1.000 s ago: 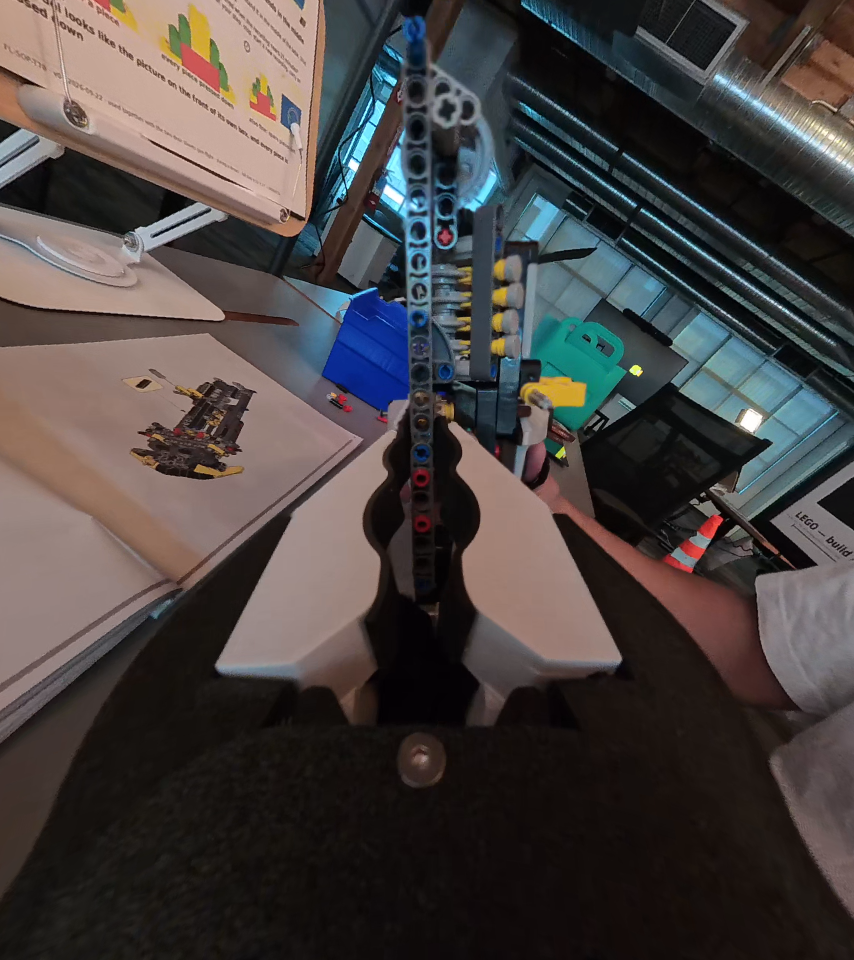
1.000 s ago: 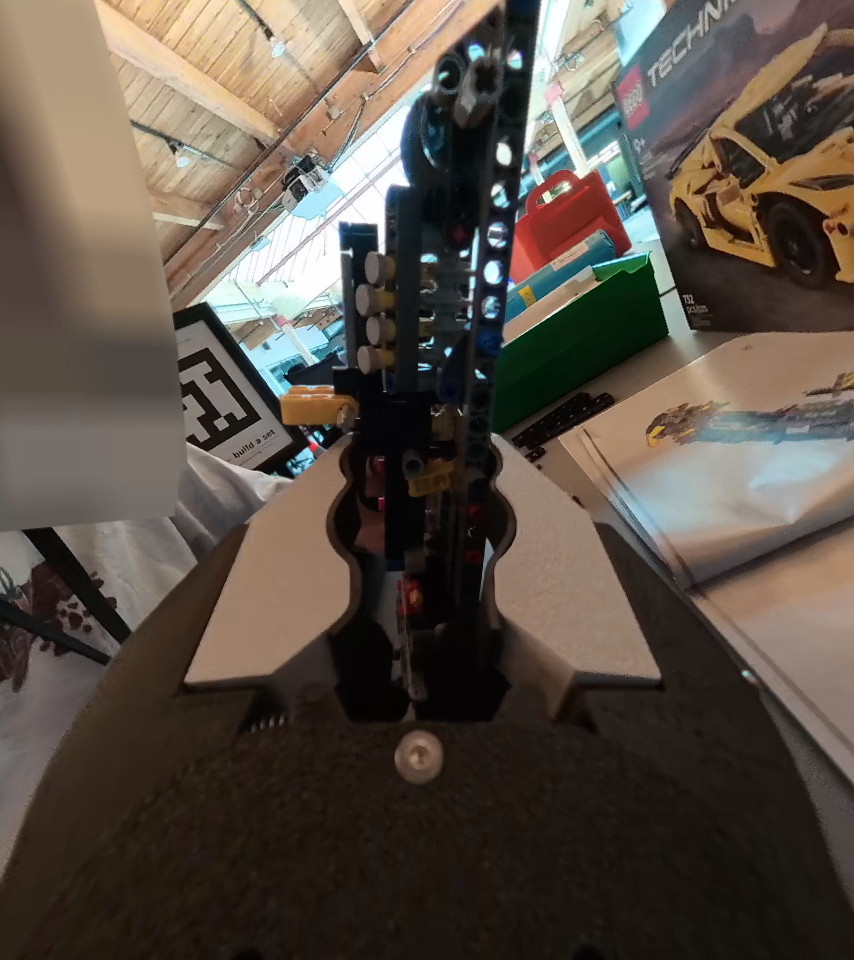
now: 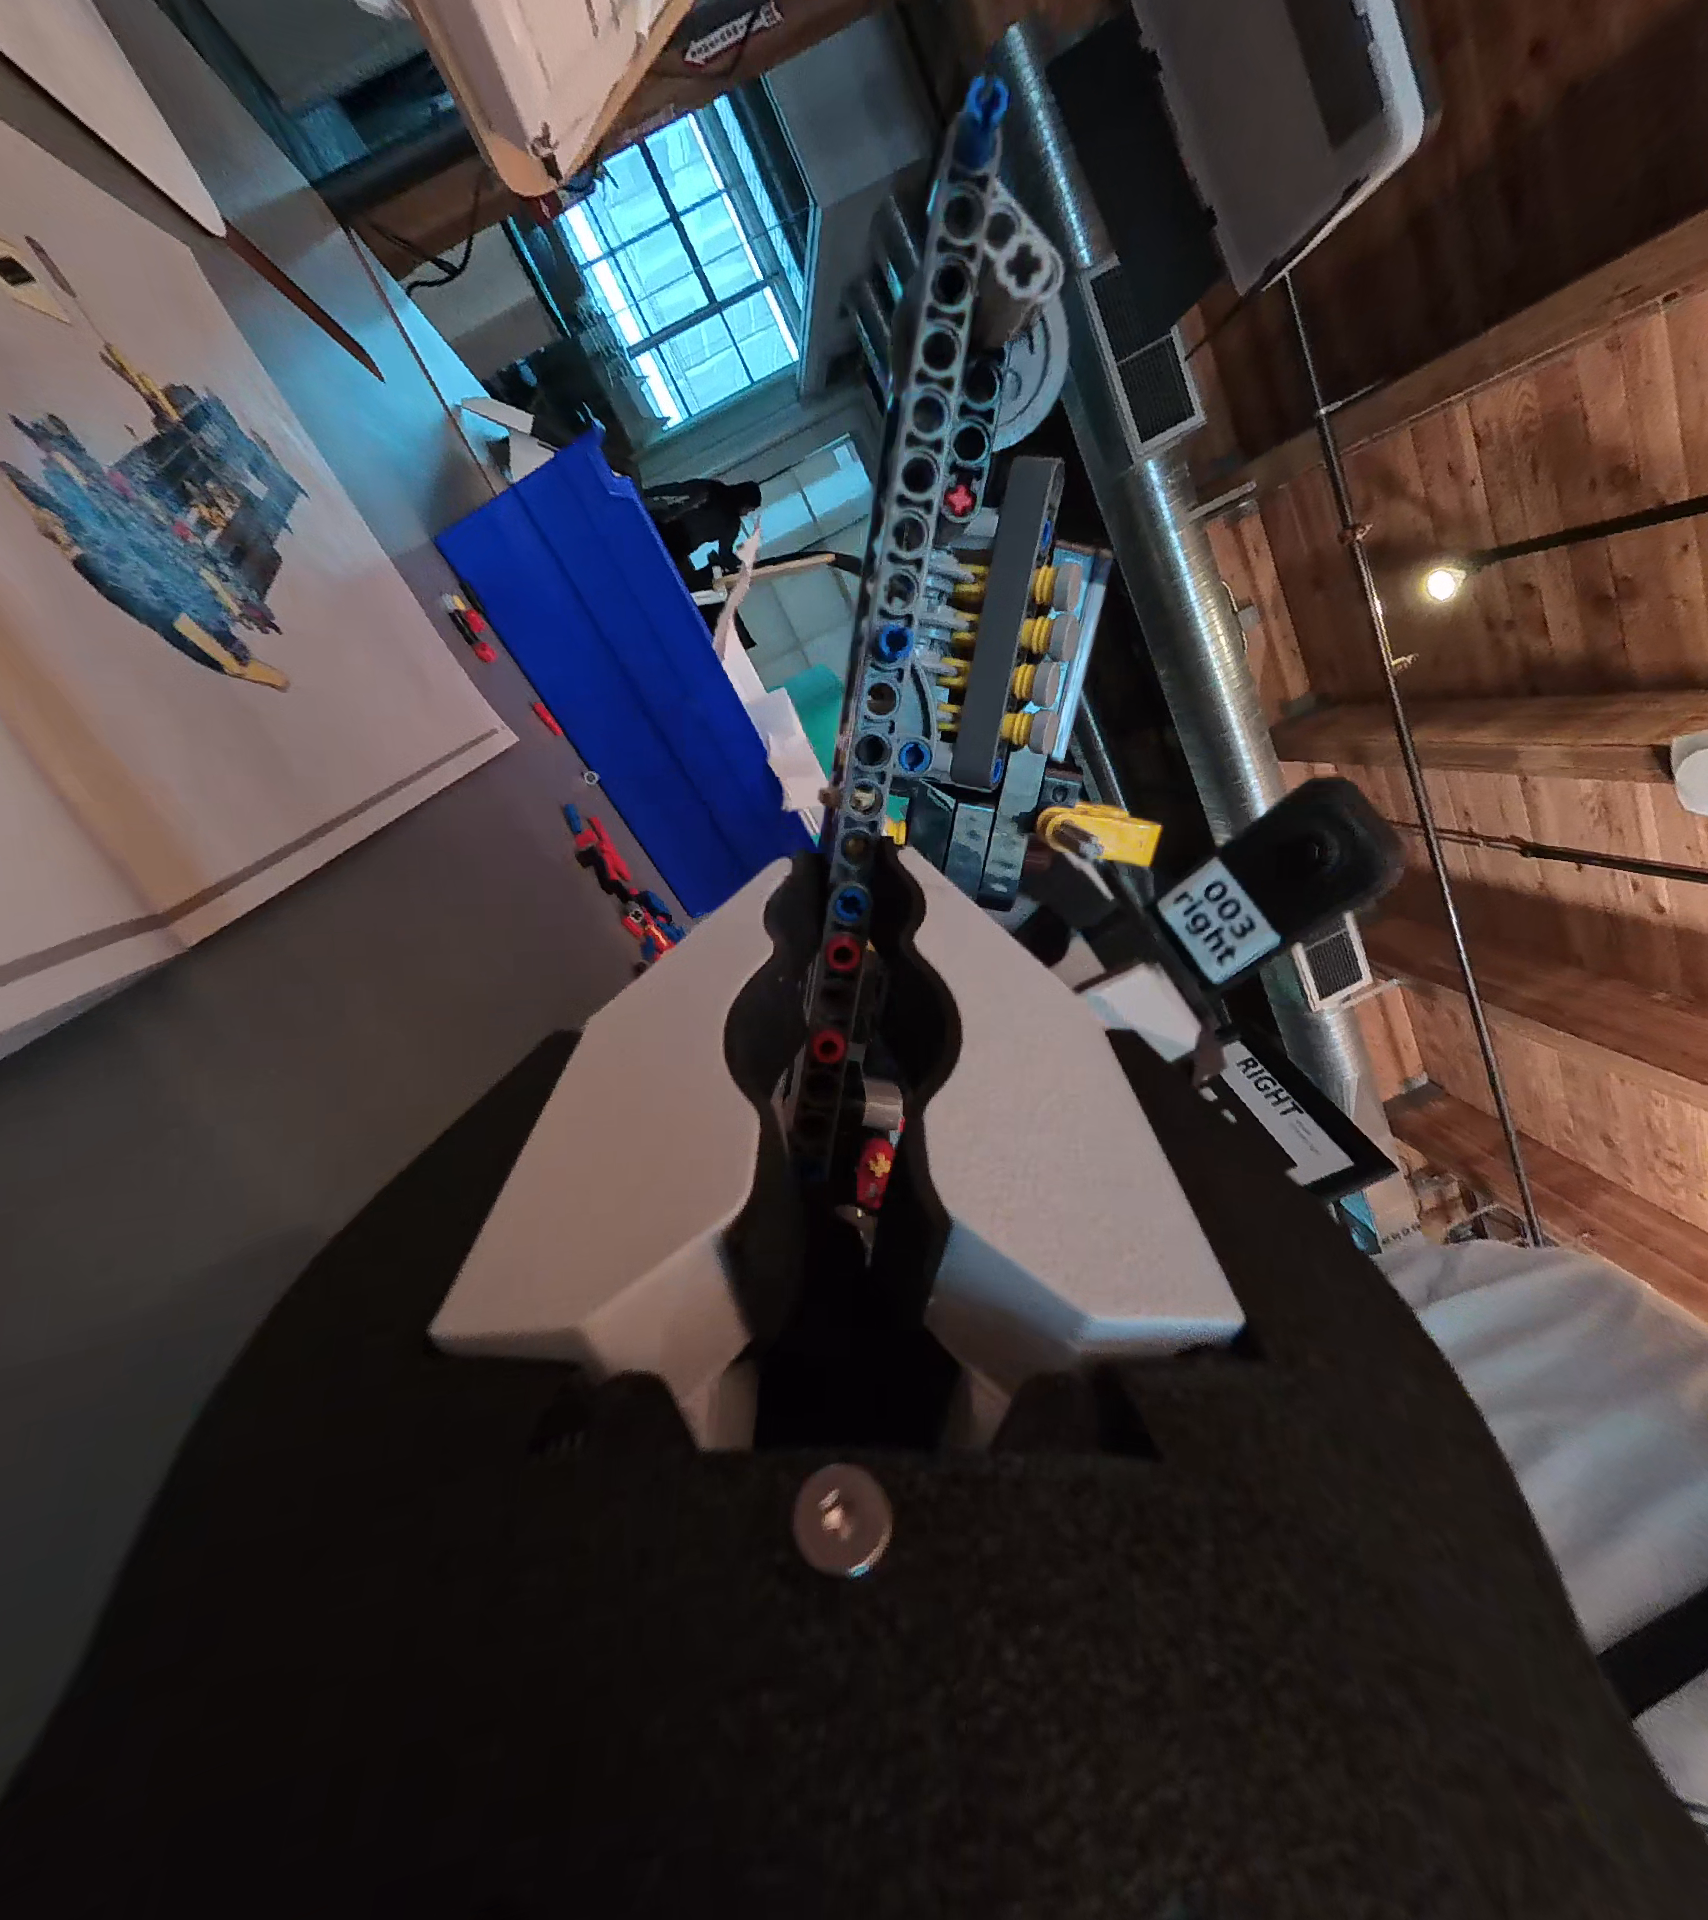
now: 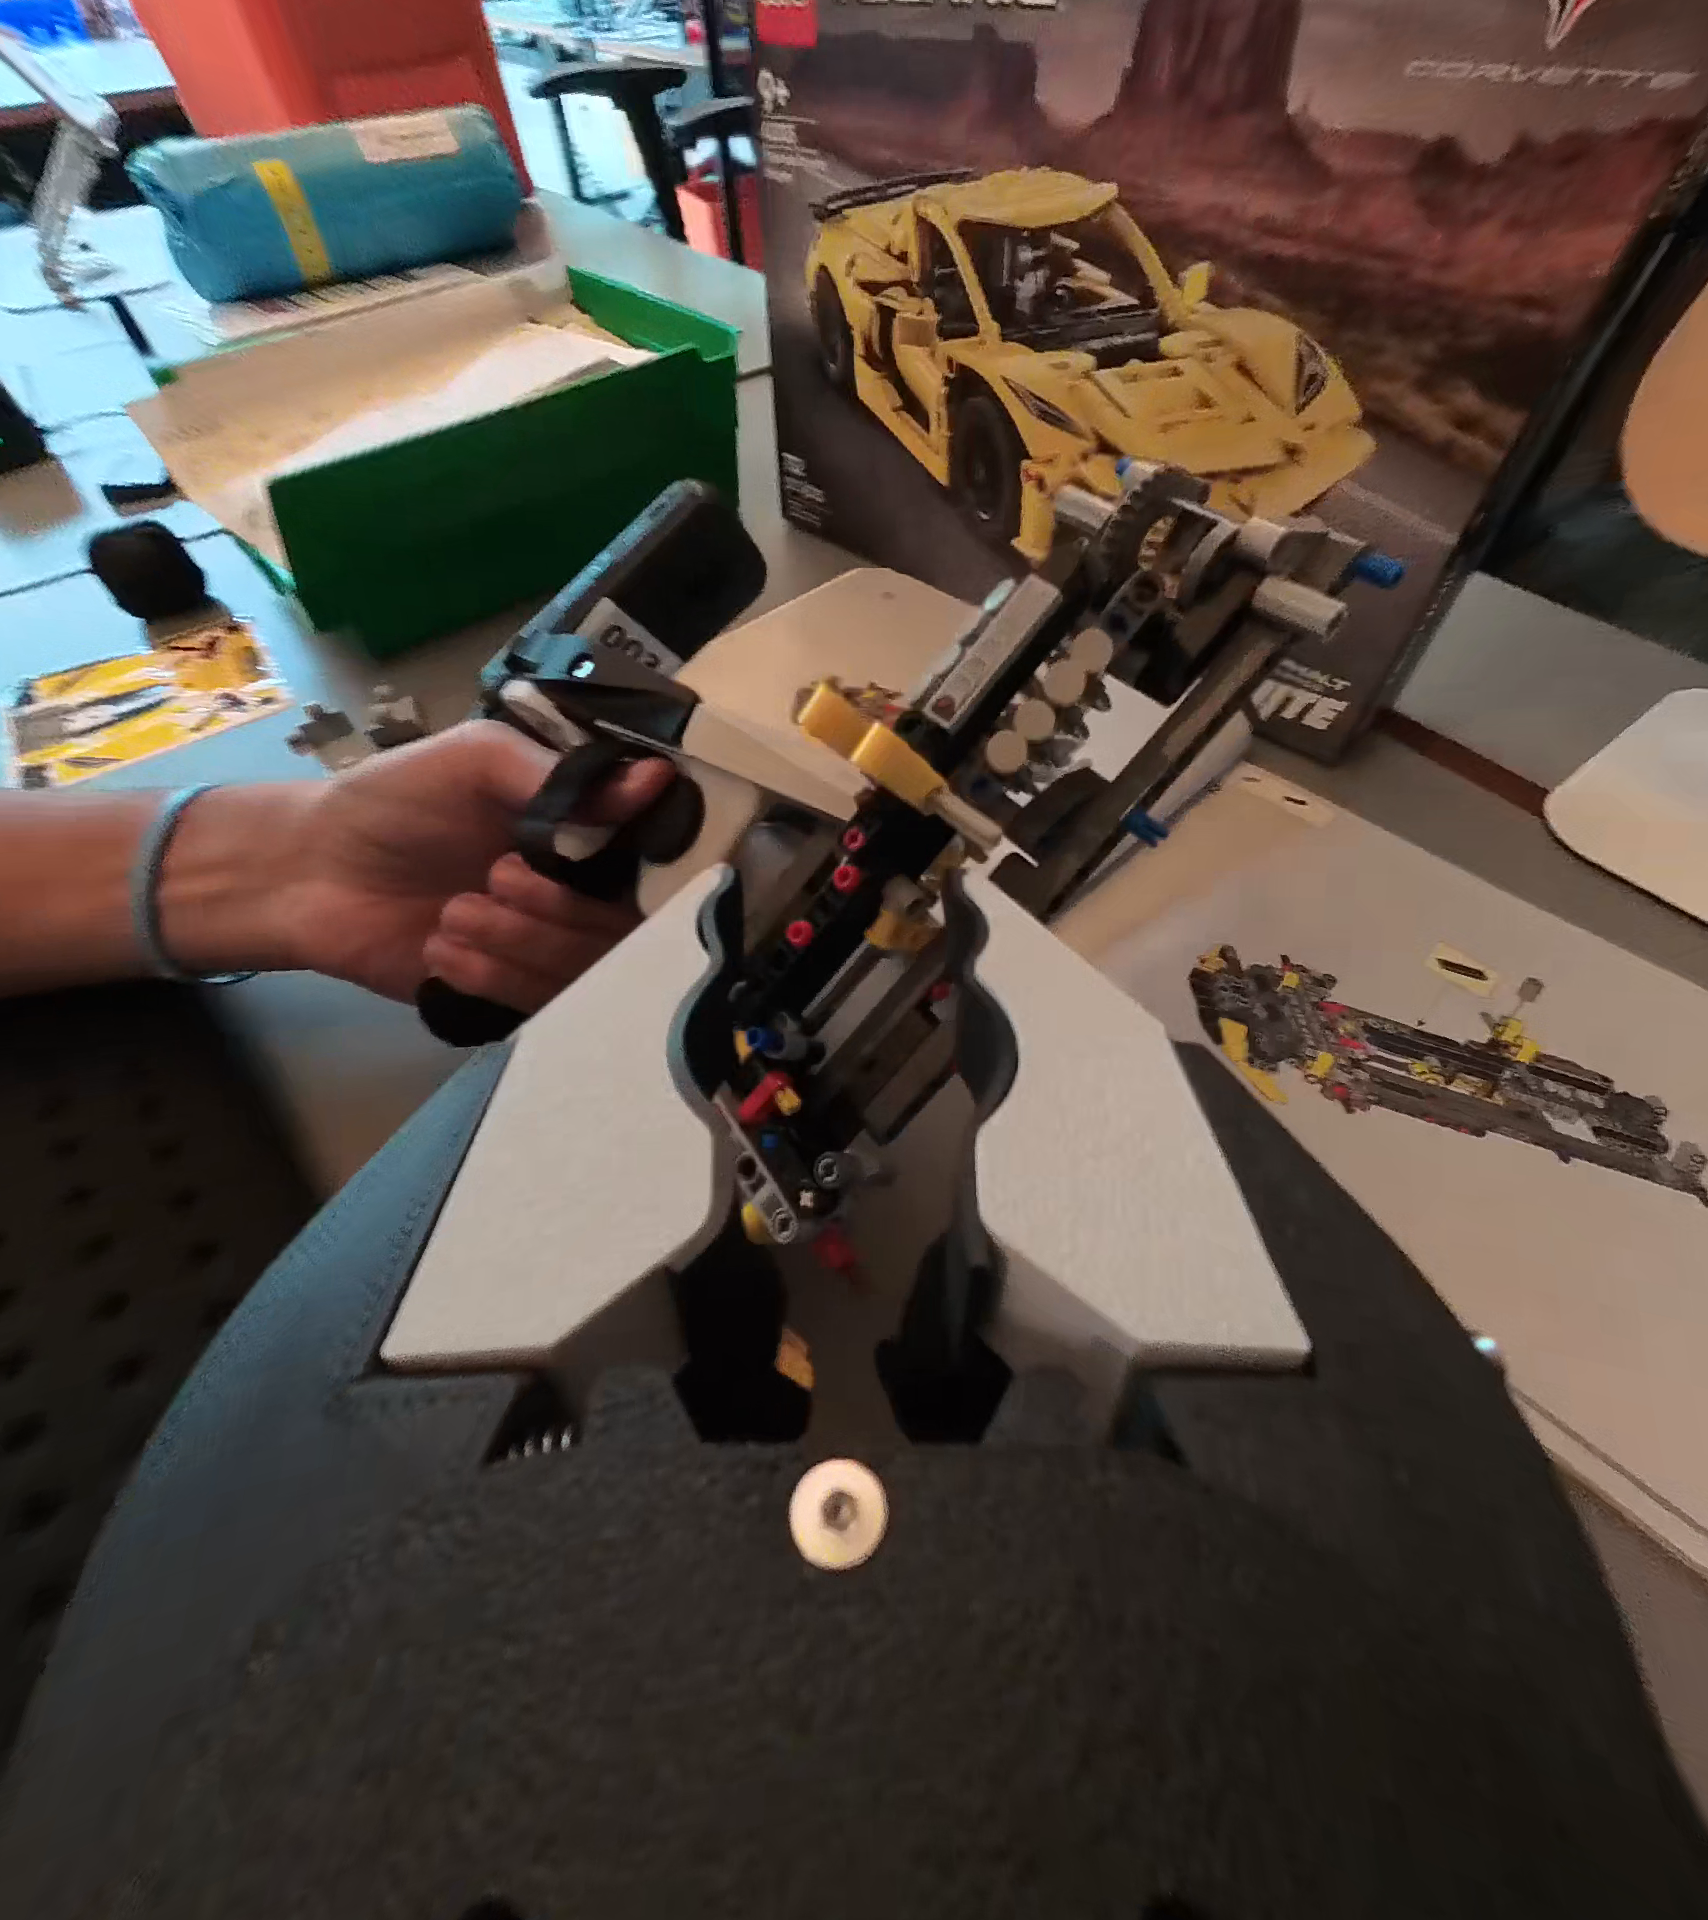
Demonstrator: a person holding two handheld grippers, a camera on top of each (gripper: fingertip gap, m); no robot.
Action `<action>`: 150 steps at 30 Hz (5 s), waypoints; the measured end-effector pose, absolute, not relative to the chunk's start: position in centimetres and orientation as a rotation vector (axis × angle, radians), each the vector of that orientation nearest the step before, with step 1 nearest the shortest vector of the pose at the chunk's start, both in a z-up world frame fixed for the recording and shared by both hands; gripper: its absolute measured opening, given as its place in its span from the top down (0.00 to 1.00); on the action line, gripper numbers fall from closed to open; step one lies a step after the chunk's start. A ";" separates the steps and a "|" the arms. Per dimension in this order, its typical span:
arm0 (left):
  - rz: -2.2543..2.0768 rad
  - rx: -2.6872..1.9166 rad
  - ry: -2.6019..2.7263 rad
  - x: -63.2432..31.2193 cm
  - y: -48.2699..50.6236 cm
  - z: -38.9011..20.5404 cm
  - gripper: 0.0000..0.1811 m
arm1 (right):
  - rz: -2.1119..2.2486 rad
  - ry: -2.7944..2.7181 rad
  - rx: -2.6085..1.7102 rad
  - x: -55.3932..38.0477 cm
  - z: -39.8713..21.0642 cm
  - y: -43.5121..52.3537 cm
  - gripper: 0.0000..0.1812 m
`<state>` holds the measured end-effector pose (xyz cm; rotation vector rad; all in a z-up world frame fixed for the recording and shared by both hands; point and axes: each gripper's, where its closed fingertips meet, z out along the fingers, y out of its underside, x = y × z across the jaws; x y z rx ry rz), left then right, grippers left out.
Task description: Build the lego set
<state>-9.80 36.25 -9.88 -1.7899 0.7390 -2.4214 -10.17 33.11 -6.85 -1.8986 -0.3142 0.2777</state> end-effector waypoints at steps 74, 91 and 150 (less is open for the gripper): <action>-0.664 -1.648 2.025 -10.7 31.4 -20.3 0.97 | 0.505 -0.013 -1.645 -3.4 -9.6 27.5 0.65; -1.434 -1.453 1.709 -11.2 34.0 -12.6 0.80 | 0.067 0.034 -1.827 2.5 -14.1 28.9 0.63; -0.326 -1.568 0.637 -34.8 52.7 -6.8 0.89 | 0.393 -0.024 -1.782 0.5 -12.5 28.8 0.65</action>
